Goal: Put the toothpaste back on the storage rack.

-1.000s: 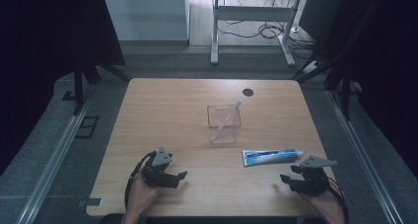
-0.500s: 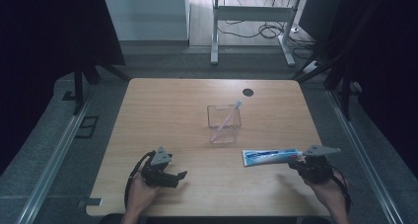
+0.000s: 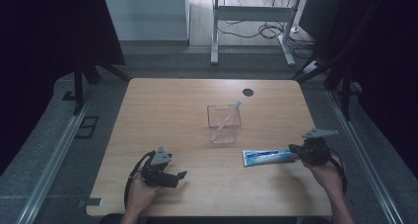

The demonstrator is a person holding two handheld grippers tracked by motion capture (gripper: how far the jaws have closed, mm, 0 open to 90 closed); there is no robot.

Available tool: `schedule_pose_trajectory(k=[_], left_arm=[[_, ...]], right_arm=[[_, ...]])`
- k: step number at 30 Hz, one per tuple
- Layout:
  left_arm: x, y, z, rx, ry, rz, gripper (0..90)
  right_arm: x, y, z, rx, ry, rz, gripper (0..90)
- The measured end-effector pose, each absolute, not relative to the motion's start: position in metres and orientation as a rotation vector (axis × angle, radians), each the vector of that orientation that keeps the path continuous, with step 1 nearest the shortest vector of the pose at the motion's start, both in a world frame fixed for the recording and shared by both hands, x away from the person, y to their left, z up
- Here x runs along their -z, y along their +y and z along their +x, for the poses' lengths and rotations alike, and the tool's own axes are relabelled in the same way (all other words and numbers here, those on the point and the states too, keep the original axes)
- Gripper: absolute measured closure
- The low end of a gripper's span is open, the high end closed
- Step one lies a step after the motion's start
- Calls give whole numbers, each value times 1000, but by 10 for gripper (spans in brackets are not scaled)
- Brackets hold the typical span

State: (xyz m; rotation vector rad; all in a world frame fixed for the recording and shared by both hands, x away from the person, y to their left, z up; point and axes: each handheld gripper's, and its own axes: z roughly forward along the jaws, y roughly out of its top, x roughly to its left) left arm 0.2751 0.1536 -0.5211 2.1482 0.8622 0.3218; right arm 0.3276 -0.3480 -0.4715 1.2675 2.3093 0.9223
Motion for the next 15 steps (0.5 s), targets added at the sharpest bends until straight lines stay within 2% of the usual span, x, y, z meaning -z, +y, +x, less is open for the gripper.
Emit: schedule_pose_trajectory(k=[15], left_arm=[[522,153,275,-325,858,2158,145]], right_arm=[[492,-352,362,-853,2355,1299,900]])
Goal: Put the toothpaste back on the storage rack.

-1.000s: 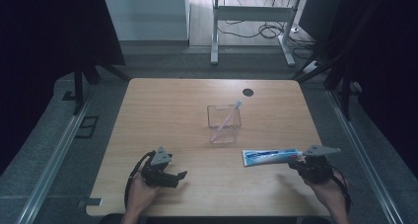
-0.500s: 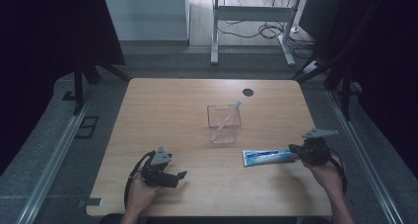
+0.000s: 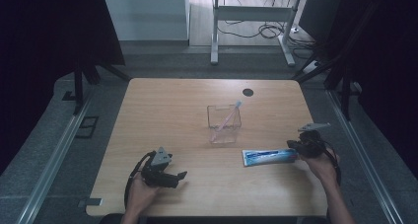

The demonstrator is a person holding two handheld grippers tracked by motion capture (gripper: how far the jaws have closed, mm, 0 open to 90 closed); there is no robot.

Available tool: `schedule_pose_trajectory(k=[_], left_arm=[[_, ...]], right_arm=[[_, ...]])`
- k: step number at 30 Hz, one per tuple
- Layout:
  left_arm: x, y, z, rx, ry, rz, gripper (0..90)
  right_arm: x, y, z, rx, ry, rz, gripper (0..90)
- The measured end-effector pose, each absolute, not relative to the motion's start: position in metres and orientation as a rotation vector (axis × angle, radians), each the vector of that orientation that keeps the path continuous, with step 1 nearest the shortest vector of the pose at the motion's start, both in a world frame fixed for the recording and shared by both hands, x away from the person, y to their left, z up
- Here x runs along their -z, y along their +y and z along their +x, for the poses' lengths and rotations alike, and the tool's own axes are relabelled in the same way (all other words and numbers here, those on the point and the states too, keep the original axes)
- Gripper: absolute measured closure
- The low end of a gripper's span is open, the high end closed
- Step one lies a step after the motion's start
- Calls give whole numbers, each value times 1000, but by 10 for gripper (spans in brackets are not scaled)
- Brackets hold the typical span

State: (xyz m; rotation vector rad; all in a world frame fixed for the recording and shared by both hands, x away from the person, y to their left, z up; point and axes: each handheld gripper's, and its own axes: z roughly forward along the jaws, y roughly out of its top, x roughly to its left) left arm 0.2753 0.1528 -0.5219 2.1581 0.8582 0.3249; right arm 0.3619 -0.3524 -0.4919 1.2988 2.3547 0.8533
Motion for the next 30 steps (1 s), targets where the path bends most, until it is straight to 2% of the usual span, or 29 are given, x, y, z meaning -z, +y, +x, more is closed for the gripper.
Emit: schedule_pose_trajectory(k=[17,30], left_arm=[[522,151,275,-331,850,2167,146],[522,151,275,-331,845,2171,147]], right_arm=[[497,-351,365,-785,2477,1250,899],[499,-356,335,-810,2520,1302,854]])
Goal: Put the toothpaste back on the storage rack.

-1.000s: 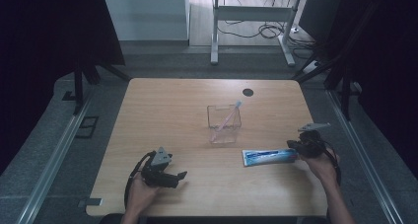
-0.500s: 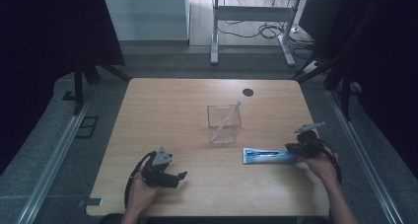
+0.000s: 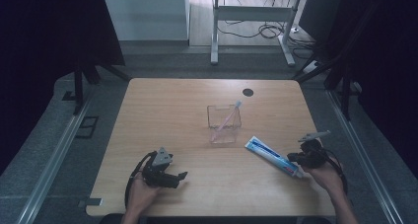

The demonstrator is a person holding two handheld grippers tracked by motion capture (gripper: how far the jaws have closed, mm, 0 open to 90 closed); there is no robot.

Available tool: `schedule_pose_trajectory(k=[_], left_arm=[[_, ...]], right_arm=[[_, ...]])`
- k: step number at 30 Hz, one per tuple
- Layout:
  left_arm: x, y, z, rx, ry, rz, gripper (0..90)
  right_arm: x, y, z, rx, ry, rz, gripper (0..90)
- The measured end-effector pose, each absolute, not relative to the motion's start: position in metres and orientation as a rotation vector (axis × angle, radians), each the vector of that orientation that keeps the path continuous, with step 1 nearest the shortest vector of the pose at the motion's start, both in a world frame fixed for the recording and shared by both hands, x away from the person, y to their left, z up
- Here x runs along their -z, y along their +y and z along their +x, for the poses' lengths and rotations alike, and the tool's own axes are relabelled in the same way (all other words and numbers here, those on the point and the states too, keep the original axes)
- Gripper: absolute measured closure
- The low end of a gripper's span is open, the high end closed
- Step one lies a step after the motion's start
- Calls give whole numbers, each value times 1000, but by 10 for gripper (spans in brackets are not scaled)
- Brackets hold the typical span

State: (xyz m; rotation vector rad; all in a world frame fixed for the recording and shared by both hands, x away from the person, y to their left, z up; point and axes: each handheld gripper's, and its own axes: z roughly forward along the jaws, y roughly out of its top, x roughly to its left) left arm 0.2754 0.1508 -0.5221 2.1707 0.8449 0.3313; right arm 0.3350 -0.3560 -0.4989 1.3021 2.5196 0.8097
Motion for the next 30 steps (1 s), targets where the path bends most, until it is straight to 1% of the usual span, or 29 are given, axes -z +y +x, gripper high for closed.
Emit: schedule_pose_trajectory(k=[8,16,18,20,21,22,25,30], left_arm=[[522,150,275,-326,848,2167,148],[522,151,275,-328,847,2160,152],[521,151,275,-328,845,2162,152],[521,151,275,-328,844,2160,152],[521,151,275,-329,843,2161,152],[521,151,275,-328,845,2160,152],[521,151,275,-327,844,2162,152],[523,151,276,-309,852,2170,150]], right_arm=[[501,-357,321,-776,2524,1312,846],[490,-356,320,-763,2528,1306,784],[482,-353,320,-758,2543,1299,730],[480,-352,320,-753,2548,1294,712],[475,-348,321,-737,2566,1275,668],[474,-346,322,-731,2573,1271,652],[470,-340,325,-719,2594,1258,608],[468,-329,333,-676,2642,1250,567]])
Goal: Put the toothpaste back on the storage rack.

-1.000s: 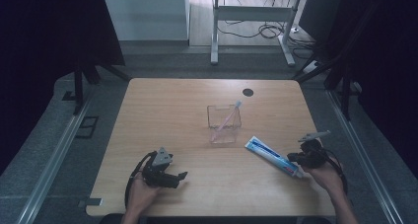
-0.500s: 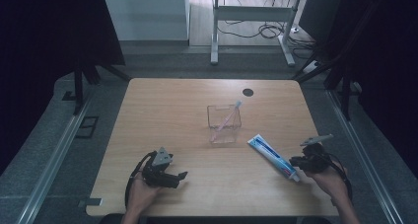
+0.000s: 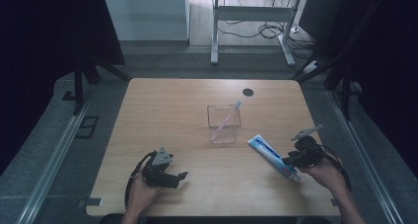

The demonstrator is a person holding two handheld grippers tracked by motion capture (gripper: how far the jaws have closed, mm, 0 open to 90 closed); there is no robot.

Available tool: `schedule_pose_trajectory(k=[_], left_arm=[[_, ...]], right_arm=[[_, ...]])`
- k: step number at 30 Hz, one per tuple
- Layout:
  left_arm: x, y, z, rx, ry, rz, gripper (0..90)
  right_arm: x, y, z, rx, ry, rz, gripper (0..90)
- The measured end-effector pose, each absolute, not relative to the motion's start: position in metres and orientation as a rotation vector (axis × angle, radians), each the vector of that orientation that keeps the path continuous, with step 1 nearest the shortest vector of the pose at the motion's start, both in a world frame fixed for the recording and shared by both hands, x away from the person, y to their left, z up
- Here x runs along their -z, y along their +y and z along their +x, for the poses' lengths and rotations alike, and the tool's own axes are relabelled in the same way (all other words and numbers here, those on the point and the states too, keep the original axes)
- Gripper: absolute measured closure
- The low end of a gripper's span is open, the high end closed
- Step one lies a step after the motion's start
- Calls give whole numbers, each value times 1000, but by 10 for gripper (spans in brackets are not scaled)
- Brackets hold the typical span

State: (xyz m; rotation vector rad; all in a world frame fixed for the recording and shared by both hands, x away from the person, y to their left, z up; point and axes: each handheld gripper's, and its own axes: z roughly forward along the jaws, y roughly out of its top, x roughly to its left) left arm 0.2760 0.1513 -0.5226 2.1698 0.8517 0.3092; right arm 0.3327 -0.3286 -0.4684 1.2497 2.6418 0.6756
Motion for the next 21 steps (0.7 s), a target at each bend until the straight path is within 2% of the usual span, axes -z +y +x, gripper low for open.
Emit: schedule_pose_trajectory(k=[21], left_arm=[[525,153,278,-264,843,2152,131]], right_arm=[[478,-287,370,-433,2786,1191,537]])
